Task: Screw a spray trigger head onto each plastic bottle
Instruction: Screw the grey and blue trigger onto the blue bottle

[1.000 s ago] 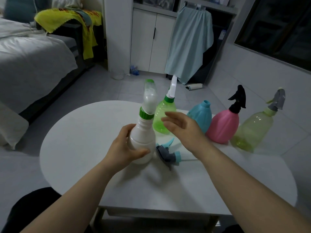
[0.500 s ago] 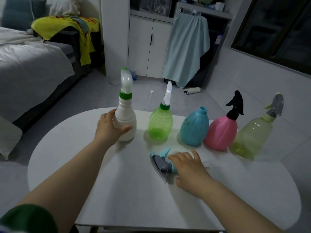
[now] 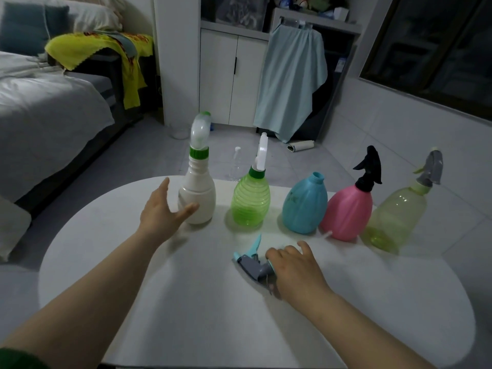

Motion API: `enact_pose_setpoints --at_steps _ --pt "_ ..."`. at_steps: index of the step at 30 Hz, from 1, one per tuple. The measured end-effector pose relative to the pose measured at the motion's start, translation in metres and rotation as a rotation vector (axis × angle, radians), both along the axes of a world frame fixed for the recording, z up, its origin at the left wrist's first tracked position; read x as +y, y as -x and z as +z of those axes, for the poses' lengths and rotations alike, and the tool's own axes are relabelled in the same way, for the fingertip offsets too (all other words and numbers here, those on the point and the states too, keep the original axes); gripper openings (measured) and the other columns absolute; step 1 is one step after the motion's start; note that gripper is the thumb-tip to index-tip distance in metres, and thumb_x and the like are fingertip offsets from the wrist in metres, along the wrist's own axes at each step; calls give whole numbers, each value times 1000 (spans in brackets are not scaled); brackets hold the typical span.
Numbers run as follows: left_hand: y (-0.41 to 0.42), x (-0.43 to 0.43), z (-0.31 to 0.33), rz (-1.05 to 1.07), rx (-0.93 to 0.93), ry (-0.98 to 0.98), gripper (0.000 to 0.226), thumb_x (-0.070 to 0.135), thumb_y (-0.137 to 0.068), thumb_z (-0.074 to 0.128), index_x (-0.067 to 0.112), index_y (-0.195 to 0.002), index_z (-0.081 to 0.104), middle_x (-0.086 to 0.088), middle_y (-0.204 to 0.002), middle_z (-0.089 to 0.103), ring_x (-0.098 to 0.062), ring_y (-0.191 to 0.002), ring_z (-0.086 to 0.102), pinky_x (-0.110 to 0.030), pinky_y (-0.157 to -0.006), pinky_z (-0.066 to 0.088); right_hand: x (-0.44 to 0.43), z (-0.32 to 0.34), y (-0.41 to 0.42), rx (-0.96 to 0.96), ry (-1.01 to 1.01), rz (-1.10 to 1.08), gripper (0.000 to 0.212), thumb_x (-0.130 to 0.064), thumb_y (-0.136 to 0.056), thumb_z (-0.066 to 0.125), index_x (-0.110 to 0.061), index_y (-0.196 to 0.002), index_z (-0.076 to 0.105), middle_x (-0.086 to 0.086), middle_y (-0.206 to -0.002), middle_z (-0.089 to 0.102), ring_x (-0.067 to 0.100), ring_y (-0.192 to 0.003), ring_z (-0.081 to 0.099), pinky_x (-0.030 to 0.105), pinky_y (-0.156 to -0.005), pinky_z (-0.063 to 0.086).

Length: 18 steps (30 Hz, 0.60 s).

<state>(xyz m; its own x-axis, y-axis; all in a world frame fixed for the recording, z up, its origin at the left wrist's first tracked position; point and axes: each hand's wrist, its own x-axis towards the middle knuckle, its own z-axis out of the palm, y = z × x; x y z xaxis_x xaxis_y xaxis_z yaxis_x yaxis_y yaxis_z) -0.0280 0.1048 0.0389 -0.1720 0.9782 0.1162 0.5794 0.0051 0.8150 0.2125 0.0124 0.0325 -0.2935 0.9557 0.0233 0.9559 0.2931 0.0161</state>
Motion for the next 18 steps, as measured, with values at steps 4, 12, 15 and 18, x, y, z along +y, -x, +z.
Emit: enact_pose_setpoints --at_steps 4,12,15,18 --pt "-2 -28 -5 23 14 -92 73 33 -76 65 13 -135 26 -13 -143 34 -30 -129 34 -48 -108 29 -3 1 -2 232 -87 -56 27 -6 -77 40 -16 -102 43 0 -107 61 23 -106 46 29 -102 5" --pt "-51 -70 6 -86 27 -270 42 12 -74 68 5 -113 54 -13 -113 58 -29 -106 52 -26 -86 33 -16 24 -24 916 -281 -127 31 0 -66 66 -14 -88 50 0 -81 50 19 -75 47 20 -67 40" --pt "-81 -73 16 -200 3 -313 35 11 -73 68 8 -107 58 0 -102 57 -16 -96 51 -12 -79 30 -23 26 -38 1089 -311 -149 40 -2 -73 64 -31 -82 39 -6 -83 44 16 -76 43 11 -65 36" --pt "-112 -69 24 -318 5 -354 35 11 -73 68 6 -106 58 -5 -102 60 -13 -92 49 -9 -76 29 -30 28 -48 1278 -393 -251 19 -23 -76 59 -31 -84 43 -7 -84 48 12 -77 47 18 -66 39"
